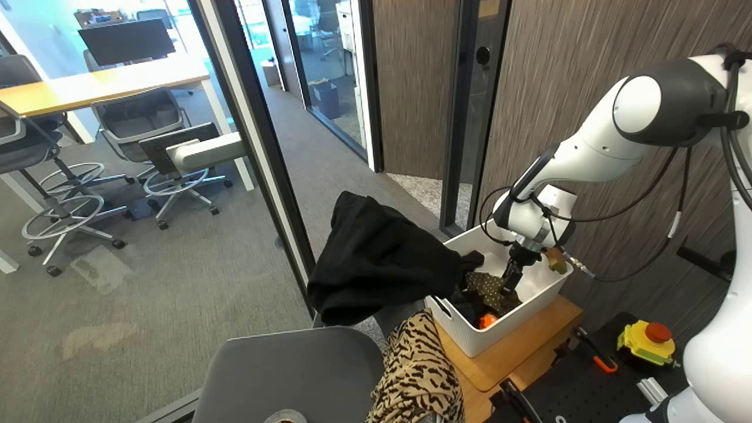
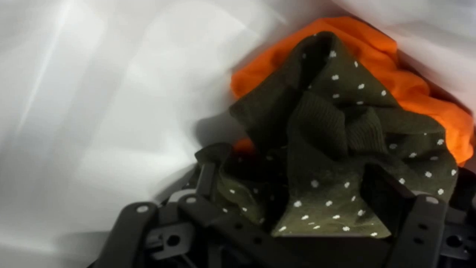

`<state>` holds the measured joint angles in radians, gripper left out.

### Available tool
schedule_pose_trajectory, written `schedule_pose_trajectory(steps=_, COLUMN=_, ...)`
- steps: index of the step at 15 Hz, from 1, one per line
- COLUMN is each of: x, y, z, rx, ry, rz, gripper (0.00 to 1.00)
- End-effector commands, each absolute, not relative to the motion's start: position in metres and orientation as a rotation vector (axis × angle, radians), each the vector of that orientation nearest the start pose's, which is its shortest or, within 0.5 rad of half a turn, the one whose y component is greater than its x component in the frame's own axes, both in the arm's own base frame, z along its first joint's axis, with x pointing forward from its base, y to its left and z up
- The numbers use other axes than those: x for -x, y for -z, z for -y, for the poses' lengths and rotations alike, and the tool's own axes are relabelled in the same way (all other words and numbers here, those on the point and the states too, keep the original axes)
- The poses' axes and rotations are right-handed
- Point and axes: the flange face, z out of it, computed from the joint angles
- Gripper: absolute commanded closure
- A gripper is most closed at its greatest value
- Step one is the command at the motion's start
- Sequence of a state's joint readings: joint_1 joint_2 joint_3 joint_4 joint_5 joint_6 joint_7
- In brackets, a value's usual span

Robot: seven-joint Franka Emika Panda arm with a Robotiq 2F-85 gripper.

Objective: Pick up the sock with green and white dots from the box and put it on the chair's headrest

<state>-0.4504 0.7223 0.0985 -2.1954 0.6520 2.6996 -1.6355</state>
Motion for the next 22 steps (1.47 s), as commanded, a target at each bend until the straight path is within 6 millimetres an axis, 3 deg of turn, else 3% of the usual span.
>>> schedule_pose_trajectory(steps=1, x=-0.4638, y=-0.0395, z=0.1827, rx=2.646, ry=0.165, rz=0.899, gripper=0.0)
schedule_pose_trajectory(steps=5, x=-0.4642, y=-0.0392, z=0.183, rx=2.648, ry=0.168, rz=0.901, gripper=0.0)
schedule_pose_trajectory(steps=6, x=-0.4643, y=-0.0389, z=0.183, rx=2.647, ry=0.172, rz=0.903, gripper=0.25)
schedule_pose_trajectory(steps=7, x=-0.4644, y=-0.039, z=0.183, rx=2.648, ry=0.172, rz=0.901, gripper=0.26)
schedule_pose_trajectory(steps=13, x=-0.4653, y=-0.0395, z=0.1827, rx=2.646, ry=0.175, rz=0.902, gripper=0.73)
schedule_pose_trajectory(steps=16, x=-0.4654, y=-0.0401, z=0.1833, rx=2.646, ry=0.176, rz=0.902, gripper=0.93)
schedule_pose_trajectory(steps=18, x=-0.4657, y=-0.0406, z=0.1837, rx=2.647, ry=0.177, rz=0.901, gripper=0.98)
schedule_pose_trajectory(steps=22, x=-0.4662, y=-0.0418, z=0.1843, rx=2.647, ry=0.178, rz=0.902, gripper=0.93)
